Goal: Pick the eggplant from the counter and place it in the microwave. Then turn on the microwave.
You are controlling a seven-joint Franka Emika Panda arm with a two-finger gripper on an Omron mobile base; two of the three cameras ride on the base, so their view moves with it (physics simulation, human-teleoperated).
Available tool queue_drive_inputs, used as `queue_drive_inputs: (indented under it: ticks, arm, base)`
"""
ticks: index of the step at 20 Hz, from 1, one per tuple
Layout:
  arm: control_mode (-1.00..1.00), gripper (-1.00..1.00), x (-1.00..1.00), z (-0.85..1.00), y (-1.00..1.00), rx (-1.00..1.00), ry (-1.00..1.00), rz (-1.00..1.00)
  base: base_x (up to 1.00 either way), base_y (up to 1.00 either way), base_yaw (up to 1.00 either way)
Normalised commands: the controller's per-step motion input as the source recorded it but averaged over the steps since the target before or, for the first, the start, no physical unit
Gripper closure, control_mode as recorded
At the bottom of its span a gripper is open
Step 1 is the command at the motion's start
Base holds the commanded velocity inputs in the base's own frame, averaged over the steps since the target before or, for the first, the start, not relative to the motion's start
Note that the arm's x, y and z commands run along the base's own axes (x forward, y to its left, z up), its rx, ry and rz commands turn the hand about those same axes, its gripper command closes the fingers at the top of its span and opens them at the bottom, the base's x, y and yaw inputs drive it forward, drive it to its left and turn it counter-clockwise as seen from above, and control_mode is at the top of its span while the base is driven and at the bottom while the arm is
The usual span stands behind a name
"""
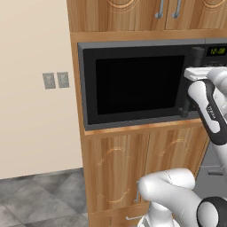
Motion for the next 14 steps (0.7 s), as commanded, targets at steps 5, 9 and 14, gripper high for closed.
queue_drive_inputs:
  ticks: [5,9,14]
  arm:
    - [-1.0,-1.0,0.27,0.0,0.0,0.0,0.0,0.0]
    - [-1.0,-1.0,0.23,0.0,0.0,0.0,0.0,0.0]
    - [-1.0,-1.0,0.22,0.0,0.0,0.0,0.0,0.0]
  base:
    - [0.0,0.0,0.0]
    - [0.0,0.0,0.0]
    - [0.0,0.0,0.0]
